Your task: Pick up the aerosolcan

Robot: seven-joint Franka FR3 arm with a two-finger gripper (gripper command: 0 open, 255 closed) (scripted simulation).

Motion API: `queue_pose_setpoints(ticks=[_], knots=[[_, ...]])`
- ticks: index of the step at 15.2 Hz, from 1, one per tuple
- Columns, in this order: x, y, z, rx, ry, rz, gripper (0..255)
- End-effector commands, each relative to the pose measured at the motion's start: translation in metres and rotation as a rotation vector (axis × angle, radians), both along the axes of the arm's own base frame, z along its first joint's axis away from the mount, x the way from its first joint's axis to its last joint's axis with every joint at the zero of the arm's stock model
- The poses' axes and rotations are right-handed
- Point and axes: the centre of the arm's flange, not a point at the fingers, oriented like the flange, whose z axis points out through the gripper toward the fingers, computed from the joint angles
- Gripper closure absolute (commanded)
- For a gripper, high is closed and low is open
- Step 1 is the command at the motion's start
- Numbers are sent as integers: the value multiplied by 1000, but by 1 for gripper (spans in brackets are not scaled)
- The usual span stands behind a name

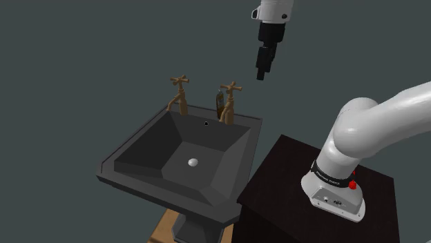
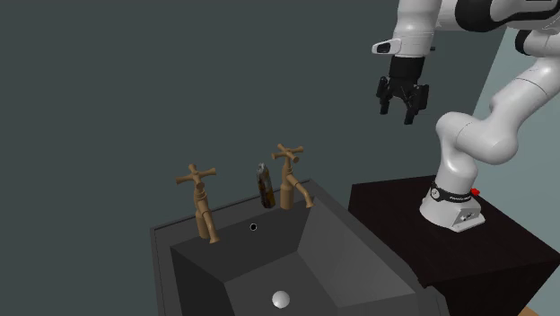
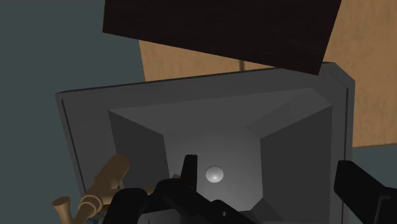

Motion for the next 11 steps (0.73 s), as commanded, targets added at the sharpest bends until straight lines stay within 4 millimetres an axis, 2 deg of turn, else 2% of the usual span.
queue_pose_setpoints(ticks=[1, 11], knots=[[0, 0, 0, 0, 0, 0, 0], [97, -57, -67, -32, 8, 23, 0]])
